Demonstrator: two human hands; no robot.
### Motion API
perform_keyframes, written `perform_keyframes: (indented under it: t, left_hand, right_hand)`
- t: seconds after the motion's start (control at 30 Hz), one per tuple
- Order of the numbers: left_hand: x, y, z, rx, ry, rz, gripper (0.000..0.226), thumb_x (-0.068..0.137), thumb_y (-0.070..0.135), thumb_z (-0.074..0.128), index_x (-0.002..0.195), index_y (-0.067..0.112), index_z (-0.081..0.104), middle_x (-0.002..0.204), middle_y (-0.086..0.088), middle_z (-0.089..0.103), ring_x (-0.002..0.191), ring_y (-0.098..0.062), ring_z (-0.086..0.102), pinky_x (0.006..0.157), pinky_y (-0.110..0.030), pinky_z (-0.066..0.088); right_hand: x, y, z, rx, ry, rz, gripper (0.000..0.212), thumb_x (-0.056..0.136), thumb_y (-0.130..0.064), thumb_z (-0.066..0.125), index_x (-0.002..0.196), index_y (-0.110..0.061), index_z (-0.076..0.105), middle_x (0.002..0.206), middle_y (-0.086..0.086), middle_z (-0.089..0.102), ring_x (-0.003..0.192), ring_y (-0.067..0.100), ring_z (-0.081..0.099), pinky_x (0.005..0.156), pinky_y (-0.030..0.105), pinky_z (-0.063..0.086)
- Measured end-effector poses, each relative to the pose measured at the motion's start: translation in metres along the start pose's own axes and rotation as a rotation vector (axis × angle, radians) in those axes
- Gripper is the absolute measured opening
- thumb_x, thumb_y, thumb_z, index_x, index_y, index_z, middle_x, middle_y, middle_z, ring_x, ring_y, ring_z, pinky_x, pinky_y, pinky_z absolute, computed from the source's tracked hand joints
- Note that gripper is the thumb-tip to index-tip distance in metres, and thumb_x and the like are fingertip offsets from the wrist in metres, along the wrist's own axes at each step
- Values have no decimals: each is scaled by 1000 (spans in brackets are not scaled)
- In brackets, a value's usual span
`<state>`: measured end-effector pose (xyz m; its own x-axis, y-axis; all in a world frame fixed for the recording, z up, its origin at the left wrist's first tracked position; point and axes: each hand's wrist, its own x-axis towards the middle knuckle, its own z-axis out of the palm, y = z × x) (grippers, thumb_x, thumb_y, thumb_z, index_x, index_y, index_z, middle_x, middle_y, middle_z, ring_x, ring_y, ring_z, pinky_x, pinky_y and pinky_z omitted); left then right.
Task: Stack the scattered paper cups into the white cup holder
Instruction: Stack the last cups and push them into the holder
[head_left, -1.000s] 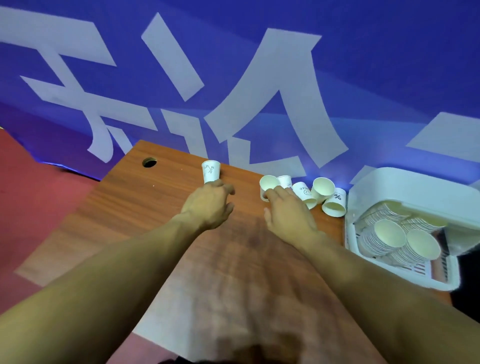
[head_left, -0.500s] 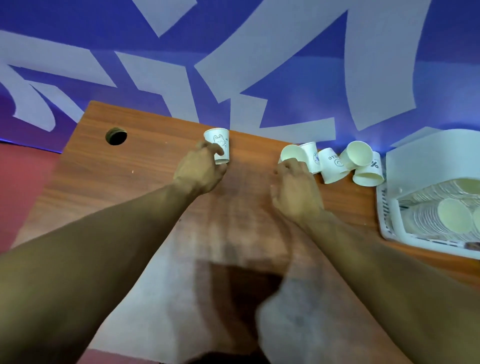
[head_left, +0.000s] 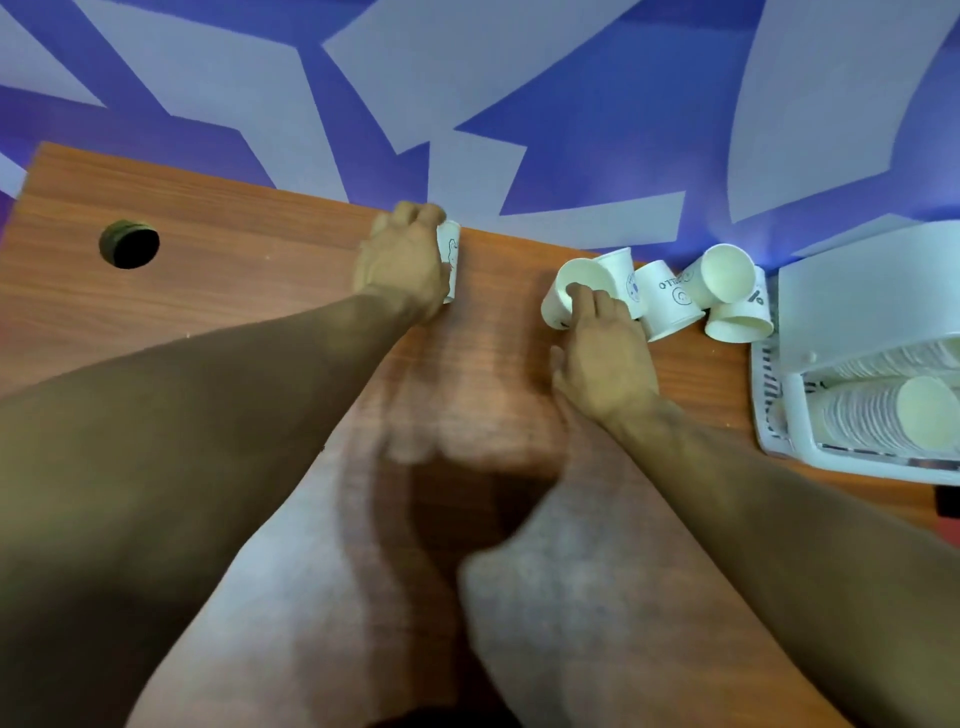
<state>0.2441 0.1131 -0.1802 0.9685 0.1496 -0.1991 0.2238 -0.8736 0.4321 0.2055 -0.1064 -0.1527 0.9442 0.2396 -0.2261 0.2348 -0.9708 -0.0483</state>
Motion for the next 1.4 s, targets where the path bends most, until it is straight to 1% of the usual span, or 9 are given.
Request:
perform_keyframes:
  t: [0.17, 0.33, 0.53, 0.67, 0.8, 0.83, 1.03, 1.2, 1.4]
  left_hand:
    - [2, 11, 14, 37, 24, 15, 50, 84, 24, 70, 128, 22, 48, 126, -6, 51, 119, -31, 39, 95, -42, 41]
    - [-1, 19, 19, -44, -27, -56, 51, 82, 31, 75, 126, 19, 53, 123, -8, 60, 115, -31, 52, 91, -38, 42]
    - [-14, 21, 25, -58, -112, -189, 55, 76, 47, 78, 118, 17, 57, 111, -10, 65, 107, -32, 56, 85, -38, 44]
    - [-36, 31, 30, 23, -84, -167, 59, 78, 52, 73, 127, 23, 56, 116, -9, 65, 107, -34, 59, 81, -36, 43]
    - [-64, 46, 37, 176, -92, -25, 27, 90, 46, 62, 103, 23, 55, 106, -10, 65, 94, -34, 60, 70, -32, 37]
    - [-71, 50, 40, 193, -101, -1, 27, 93, 44, 58, 106, 21, 55, 106, -11, 65, 96, -35, 60, 69, -32, 36]
    - [-111, 84, 57, 198, -115, 101, 22, 98, 31, 47, 110, 14, 52, 104, -14, 65, 95, -37, 59, 77, -38, 44]
    - [-142, 126, 60, 345, -20, 163, 20, 97, 31, 45, 109, 19, 54, 100, -10, 68, 97, -32, 60, 90, -38, 33]
    - [-183, 199, 60, 427, 104, 131, 17, 85, 29, 48, 98, 22, 55, 85, -10, 69, 88, -31, 60, 95, -39, 31]
  right_hand:
    - [1, 9, 14, 25, -83, 11, 49, 80, -18, 59, 125, -9, 42, 112, 12, 54, 103, 34, 52, 80, 43, 47]
    - [2, 11, 19, 49, -101, -11, 43, 79, -10, 59, 120, -9, 46, 109, 13, 57, 100, 35, 53, 83, 48, 48]
    - [-1, 13, 10, 10, -121, -25, 31, 83, -2, 47, 113, -8, 53, 104, 13, 59, 96, 38, 57, 76, 42, 46]
    - [-20, 12, 11, -21, -143, -76, 30, 84, -3, 47, 112, -10, 54, 105, 12, 60, 94, 39, 57, 70, 38, 46]
    - [-44, 18, 10, -27, -165, -92, 33, 83, -5, 47, 115, -10, 54, 107, 10, 60, 97, 36, 58, 67, 36, 39]
    - [-50, 22, 10, -23, -160, -93, 32, 84, -6, 47, 115, -10, 54, 108, 10, 60, 97, 36, 58, 66, 35, 37]
    - [-83, 62, 0, -56, -35, -136, 27, 84, -9, 50, 110, -8, 56, 100, 10, 63, 89, 35, 60, 66, 35, 36]
    - [-108, 103, -10, -54, 5, -170, 33, 82, -15, 52, 115, -12, 56, 104, 8, 64, 94, 33, 60, 75, 37, 40]
    - [-145, 168, -40, -55, 160, -226, 29, 87, -16, 49, 115, -14, 55, 103, 6, 64, 94, 31, 60, 72, 35, 26]
